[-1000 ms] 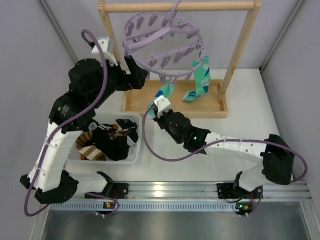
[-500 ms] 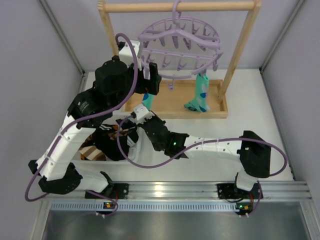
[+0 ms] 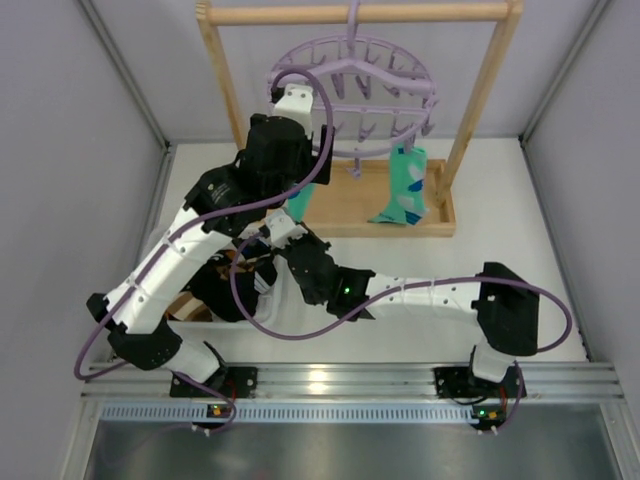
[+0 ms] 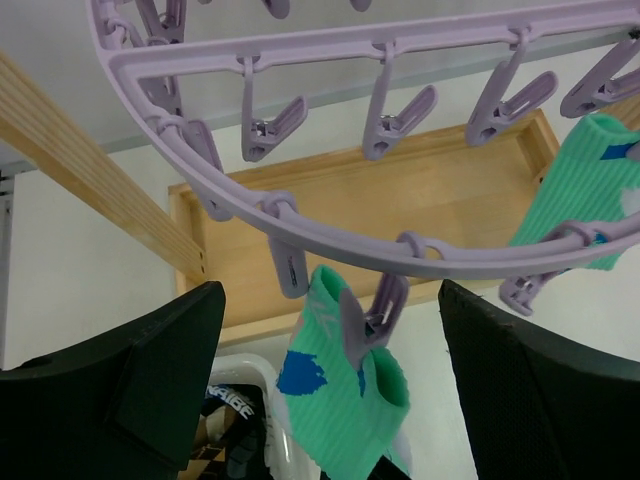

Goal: Remove the socks clipped to the hanger

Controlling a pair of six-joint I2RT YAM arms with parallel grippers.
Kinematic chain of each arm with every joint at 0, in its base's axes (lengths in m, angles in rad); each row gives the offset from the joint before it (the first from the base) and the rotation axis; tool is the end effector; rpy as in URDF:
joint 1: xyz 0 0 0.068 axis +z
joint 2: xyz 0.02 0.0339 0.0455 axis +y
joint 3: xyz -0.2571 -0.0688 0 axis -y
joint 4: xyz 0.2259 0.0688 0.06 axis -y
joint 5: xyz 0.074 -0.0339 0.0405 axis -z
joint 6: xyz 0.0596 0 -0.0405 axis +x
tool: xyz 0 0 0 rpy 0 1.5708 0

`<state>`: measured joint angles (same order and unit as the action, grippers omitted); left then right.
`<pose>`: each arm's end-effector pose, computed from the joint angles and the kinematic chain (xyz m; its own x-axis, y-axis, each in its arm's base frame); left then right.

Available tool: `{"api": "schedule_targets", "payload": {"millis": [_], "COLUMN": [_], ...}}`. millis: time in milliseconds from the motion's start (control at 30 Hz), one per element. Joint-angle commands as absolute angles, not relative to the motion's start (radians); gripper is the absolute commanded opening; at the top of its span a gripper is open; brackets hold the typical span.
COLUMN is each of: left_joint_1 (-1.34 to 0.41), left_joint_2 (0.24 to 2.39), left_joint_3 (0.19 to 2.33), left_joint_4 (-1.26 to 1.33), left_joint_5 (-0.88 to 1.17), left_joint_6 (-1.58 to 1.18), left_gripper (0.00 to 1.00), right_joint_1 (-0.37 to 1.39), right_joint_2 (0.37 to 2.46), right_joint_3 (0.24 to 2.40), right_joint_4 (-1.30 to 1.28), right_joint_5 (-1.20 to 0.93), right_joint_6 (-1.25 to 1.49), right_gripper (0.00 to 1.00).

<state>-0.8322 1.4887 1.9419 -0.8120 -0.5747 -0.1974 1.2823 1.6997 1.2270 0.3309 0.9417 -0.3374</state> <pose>0.2205 -0.1940 0.4790 -0.2863 0.0700 -0.9556 0.2262 0.9741 0.0035 0.1570 0.3597 0.3036 0.0734 -0.4373 -0.8963 -0.3307 0.8372 -0.4355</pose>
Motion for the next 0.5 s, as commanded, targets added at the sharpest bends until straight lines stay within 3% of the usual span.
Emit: {"api": "schedule_targets", "payload": {"millis": [0, 467], "left_joint_1": [-0.833, -0.887], "left_joint_2": [1.496, 1.537], "left_joint_3": [1.942, 1.927], "left_joint_4": [-0.781, -0.785], "left_joint_5": [-0.623, -0.730], "left_joint_6": [-0.212, -0.170], "left_gripper": [0.90, 0.82], "right_joint_1": [1.312, 1.324], "right_joint_2": [1.724, 1.804], "right_joint_3": [1.281, 1.376], "right_joint_4": [0.388, 0.299], "right_joint_5": [0.959, 0.939], "right_joint_6": [-0.356, -0.357], "right_gripper": [0.00, 0.00]}}
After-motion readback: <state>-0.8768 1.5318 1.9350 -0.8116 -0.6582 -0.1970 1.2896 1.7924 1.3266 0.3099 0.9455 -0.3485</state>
